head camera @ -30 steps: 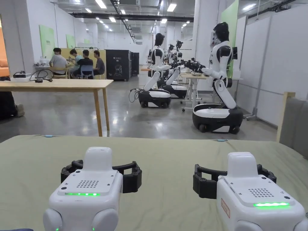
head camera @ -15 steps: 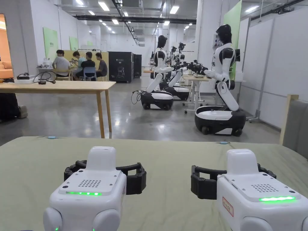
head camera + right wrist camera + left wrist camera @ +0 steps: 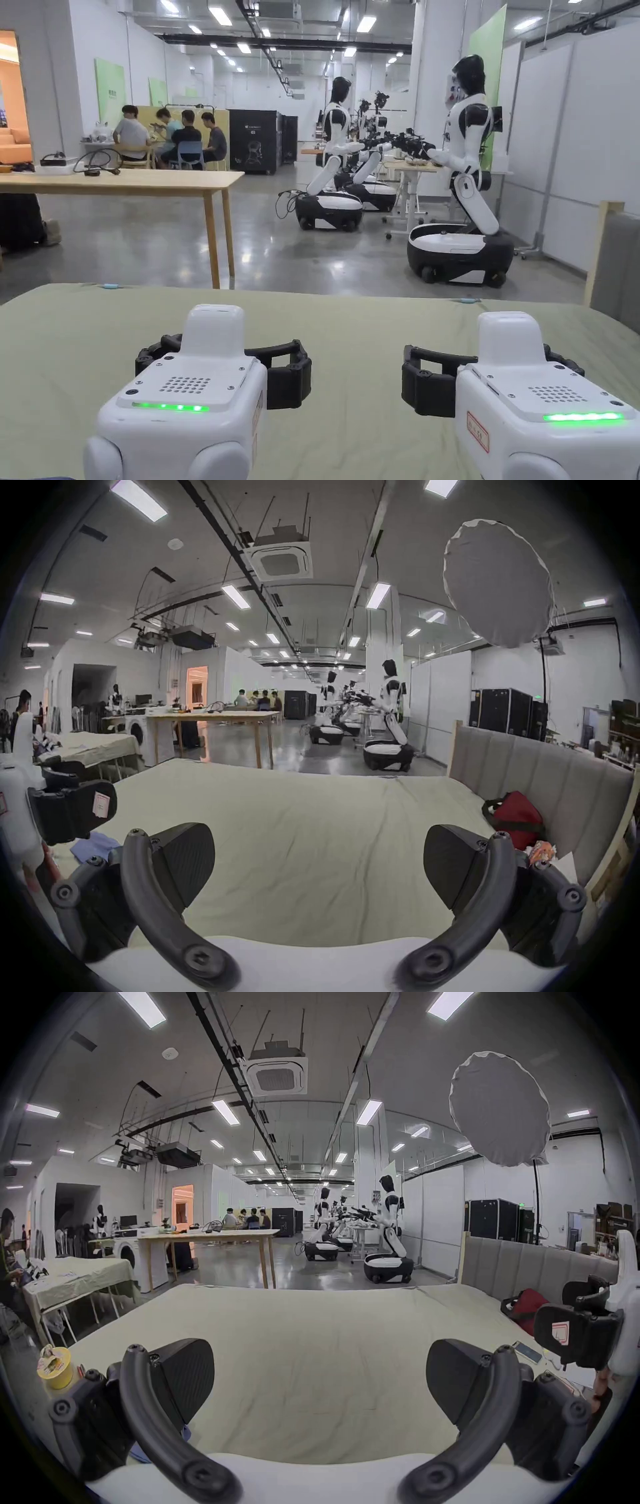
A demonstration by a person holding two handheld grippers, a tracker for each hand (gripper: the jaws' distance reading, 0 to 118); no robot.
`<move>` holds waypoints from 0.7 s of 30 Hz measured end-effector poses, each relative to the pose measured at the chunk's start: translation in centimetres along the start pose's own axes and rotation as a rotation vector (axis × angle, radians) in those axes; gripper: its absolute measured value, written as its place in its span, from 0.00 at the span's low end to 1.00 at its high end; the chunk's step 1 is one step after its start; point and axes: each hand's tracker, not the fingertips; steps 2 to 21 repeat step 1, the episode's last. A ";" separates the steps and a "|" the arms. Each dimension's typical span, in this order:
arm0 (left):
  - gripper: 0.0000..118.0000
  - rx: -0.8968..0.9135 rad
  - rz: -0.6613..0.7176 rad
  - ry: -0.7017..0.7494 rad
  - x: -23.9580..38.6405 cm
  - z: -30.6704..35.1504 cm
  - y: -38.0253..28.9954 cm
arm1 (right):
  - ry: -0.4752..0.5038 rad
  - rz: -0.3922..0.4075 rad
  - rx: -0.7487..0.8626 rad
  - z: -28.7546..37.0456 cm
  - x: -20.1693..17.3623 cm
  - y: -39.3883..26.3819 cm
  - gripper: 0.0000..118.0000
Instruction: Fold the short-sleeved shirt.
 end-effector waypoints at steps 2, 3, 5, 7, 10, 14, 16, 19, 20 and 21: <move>1.00 0.001 -0.003 0.002 0.0 0.0 0.1 | 0.006 -0.010 -0.004 -0.1 0.4 0.2 1.00; 1.00 0.001 -0.003 0.002 0.0 0.0 0.1 | 0.006 -0.010 -0.004 -0.1 0.4 0.2 1.00; 1.00 0.001 -0.003 0.002 0.0 0.0 0.1 | 0.006 -0.010 -0.004 -0.1 0.4 0.2 1.00; 1.00 0.001 -0.003 0.002 0.0 0.0 0.1 | 0.006 -0.010 -0.004 -0.1 0.4 0.2 1.00; 1.00 0.001 -0.003 0.002 0.0 0.0 0.1 | 0.006 -0.010 -0.004 -0.1 0.4 0.2 1.00; 1.00 0.001 -0.003 0.002 0.0 0.0 0.1 | 0.006 -0.010 -0.004 -0.1 0.4 0.2 1.00; 1.00 0.001 -0.003 0.002 0.0 0.0 0.1 | 0.006 -0.010 -0.004 -0.1 0.4 0.2 1.00; 1.00 0.001 -0.003 0.002 0.0 0.0 0.1 | 0.006 -0.010 -0.004 -0.1 0.4 0.2 1.00; 1.00 0.001 -0.003 0.002 0.0 0.0 0.1 | 0.006 -0.010 -0.004 -0.1 0.4 0.2 1.00; 1.00 0.001 -0.003 0.002 0.0 0.0 0.1 | 0.006 -0.010 -0.004 -0.1 0.4 0.2 1.00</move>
